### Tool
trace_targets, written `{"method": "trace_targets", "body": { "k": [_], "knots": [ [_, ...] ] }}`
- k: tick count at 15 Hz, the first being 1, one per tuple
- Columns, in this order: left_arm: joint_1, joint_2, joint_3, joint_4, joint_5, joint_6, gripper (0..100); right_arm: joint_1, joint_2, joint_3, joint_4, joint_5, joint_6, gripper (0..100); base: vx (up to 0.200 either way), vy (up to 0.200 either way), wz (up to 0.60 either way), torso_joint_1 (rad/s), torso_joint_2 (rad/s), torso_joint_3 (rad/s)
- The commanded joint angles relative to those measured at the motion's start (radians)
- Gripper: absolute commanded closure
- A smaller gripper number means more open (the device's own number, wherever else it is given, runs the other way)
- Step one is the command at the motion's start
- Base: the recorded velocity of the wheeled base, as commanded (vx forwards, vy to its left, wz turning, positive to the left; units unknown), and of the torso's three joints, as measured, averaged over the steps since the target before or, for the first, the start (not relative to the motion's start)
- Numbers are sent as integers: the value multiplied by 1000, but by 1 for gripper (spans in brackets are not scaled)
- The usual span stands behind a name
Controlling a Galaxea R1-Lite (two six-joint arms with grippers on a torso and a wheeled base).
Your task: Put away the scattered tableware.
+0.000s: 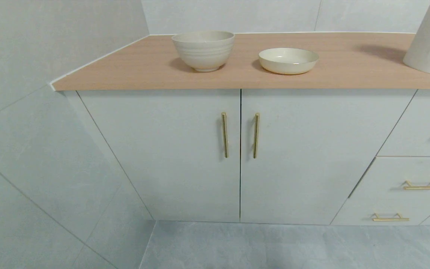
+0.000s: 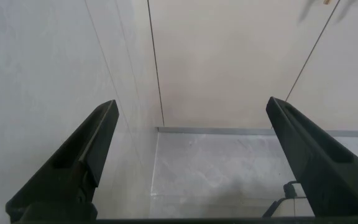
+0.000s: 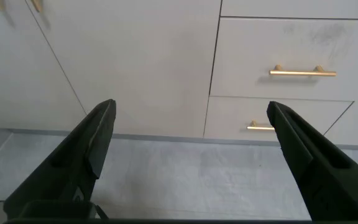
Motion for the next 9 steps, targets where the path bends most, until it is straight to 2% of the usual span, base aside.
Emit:
{"method": "trace_targets", "body": {
  "k": [1,3,4,6,8,9],
  "knots": [
    [1,0,0,0,0,0,0,0,0,1,-1,0,-4,0,0,0,0,0,0,0],
    [1,0,0,0,0,0,0,0,0,-1,-26,14,-13,0,0,0,0,0,0,0],
    [-1,0,0,0,0,0,0,5,9,-74,-59,86,7,0,0,0,0,0,0,0],
    [1,0,0,0,0,0,0,25,89,-243,-30,243,83,0,0,0,0,0,0,0],
    [1,0,0,0,0,0,0,40,371,-286,19,494,77,0,0,0,0,0,0,0],
    [1,0,0,0,0,0,0,49,492,-304,16,568,77,0,0,0,0,0,0,0]
  ]
}}
